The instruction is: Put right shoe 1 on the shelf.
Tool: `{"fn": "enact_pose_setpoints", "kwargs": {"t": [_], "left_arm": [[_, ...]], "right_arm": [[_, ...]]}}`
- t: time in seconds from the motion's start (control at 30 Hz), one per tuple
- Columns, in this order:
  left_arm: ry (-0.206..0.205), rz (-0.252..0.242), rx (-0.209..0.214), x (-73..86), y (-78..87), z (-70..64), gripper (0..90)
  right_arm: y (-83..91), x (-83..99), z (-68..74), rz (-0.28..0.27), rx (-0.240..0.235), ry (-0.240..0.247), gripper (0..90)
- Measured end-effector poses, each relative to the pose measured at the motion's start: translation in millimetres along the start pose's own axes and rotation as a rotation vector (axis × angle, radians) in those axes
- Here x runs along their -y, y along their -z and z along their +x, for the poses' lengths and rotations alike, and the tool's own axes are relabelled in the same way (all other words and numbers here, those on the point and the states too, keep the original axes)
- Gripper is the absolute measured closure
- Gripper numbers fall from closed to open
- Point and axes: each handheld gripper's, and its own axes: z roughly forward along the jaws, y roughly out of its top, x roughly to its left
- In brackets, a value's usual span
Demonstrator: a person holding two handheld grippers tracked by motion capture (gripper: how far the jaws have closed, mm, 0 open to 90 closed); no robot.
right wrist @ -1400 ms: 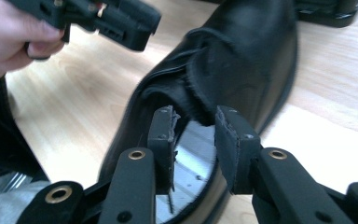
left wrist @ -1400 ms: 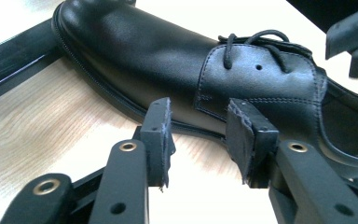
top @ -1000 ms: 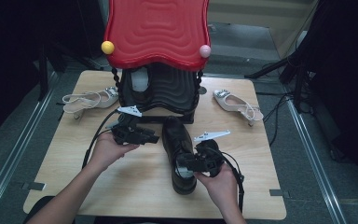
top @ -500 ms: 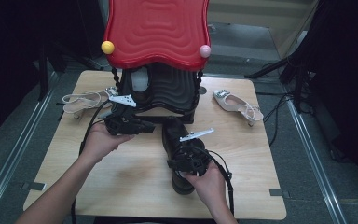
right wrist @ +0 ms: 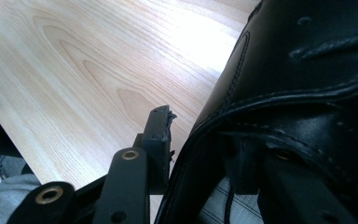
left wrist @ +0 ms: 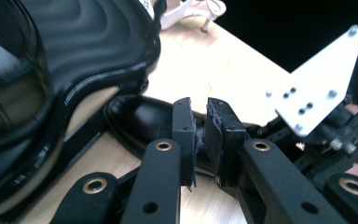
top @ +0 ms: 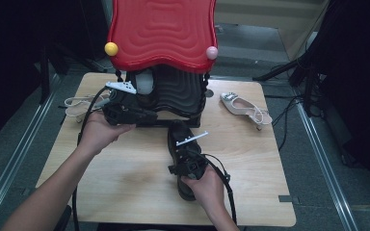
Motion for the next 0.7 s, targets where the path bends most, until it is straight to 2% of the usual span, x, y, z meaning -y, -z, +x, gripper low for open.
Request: {"fn": "enact_pose_setpoints", "kwargs": {"t": [0.17,0.23,0.37,0.4,0.57,0.7], "left_arm": [[-0.023,-0.017,-0.022,-15.3,8.9,-1.3,82.1],[-0.026,-0.024,-0.026,-21.2,12.2,-1.3,82.7],[-0.035,-0.027,-0.038,-29.3,15.3,0.5,87.2],[-0.036,-0.024,-0.03,-31.1,16.0,1.9,88.4],[-0.049,-0.029,-0.049,-41.6,19.7,0.7,90.0],[-0.054,-0.036,-0.06,-53.8,25.6,0.8,90.0]], "right_arm": [[-1.1,-0.8,-2.1,0.009,0.003,-0.008,72.9],[-0.4,-0.5,-5.3,0.005,-0.008,-0.008,77.9],[4.1,0.2,-13.1,0.003,-0.042,-0.042,82.1],[6.3,0.5,-14.5,0.003,-0.046,-0.046,83.0],[22.7,1.9,-24.5,-0.022,-0.067,-0.078,86.1],[33.9,2.3,-33.8,-0.02,-0.081,-0.068,86.7]]}}
